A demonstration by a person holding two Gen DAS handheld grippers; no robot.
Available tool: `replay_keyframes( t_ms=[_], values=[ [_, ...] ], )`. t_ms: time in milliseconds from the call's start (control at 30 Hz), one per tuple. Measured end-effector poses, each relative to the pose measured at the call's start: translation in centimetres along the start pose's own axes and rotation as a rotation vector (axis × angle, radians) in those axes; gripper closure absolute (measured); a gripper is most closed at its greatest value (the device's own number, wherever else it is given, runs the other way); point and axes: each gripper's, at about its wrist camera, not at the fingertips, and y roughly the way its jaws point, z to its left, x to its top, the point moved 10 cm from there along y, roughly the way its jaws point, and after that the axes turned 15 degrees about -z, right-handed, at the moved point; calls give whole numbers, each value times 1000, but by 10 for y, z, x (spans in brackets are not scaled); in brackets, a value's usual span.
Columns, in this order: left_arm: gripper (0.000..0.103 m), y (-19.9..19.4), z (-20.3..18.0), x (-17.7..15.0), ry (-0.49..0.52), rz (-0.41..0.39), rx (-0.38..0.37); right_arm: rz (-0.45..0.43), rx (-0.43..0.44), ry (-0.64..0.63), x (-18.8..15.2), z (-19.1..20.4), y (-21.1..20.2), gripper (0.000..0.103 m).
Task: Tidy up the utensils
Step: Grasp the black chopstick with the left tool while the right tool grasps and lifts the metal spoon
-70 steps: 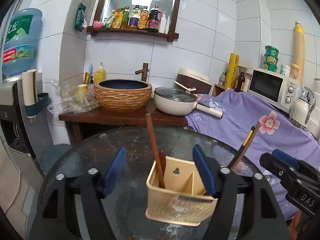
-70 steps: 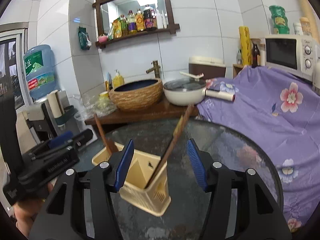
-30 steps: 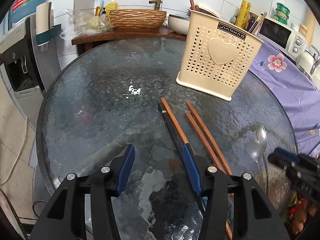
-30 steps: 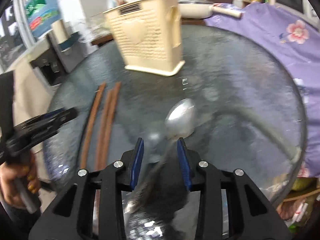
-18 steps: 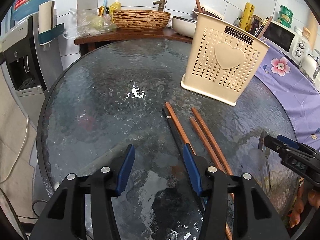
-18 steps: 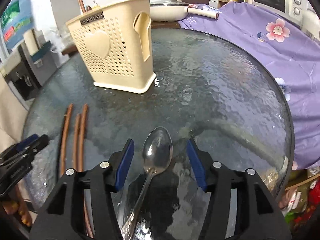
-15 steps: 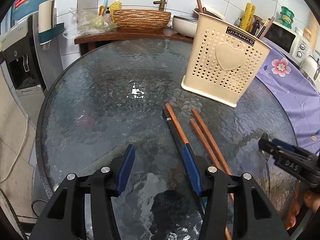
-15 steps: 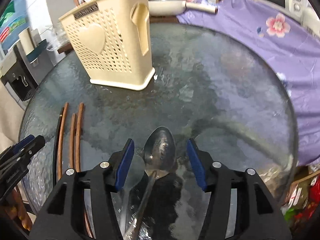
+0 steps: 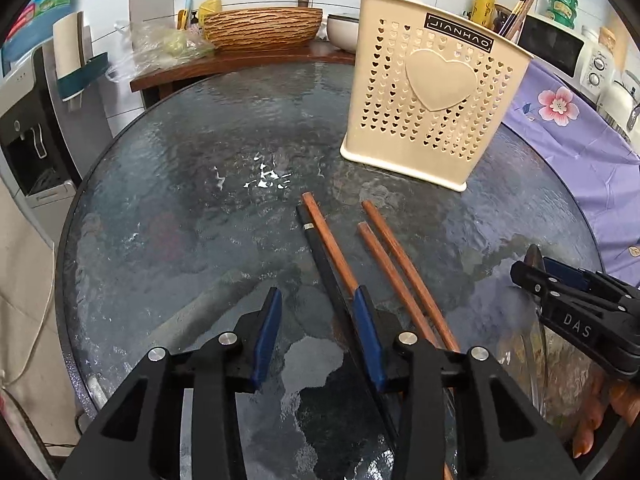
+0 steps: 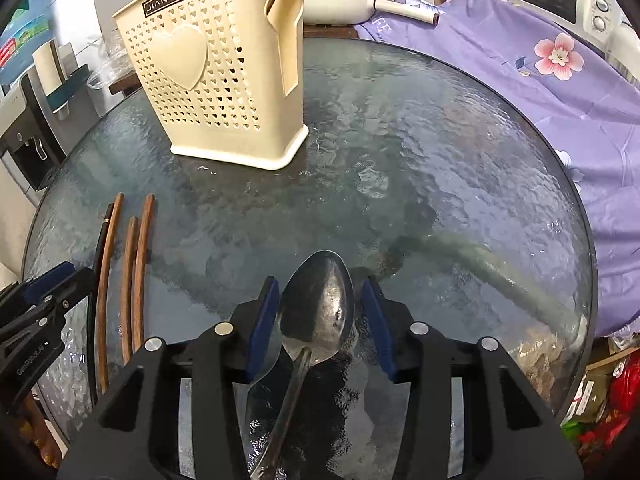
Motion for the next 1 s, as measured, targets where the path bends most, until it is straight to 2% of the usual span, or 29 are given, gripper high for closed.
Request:
replay_keyframes(
  t_ms=[233,333,467,600,767,900,1000],
  values=[
    [67,4,-1,-4,26,12,11,-2,-6,-18,-5,2,-4,59],
    [70,9,-2,-3,62,10,39,3,-9,-20,-7,1,-6,59],
    [73,18,-3,5,62,23,41,-2,-24,-41,-8,3,-9,59],
    [75,32,-9,14,80,37,45,4,-18,-42,-8,9,-10,64],
    [82,45,-11,23,82,40,54,-5,-7,-62,-7,14,-10,64],
    [90,49,-7,28,85,38,66,-8,37,-60,-5,17,-8,65],
    [93,50,-2,29,42,37,54,-32,61,-61,-2,15,-9,65]
  ],
)
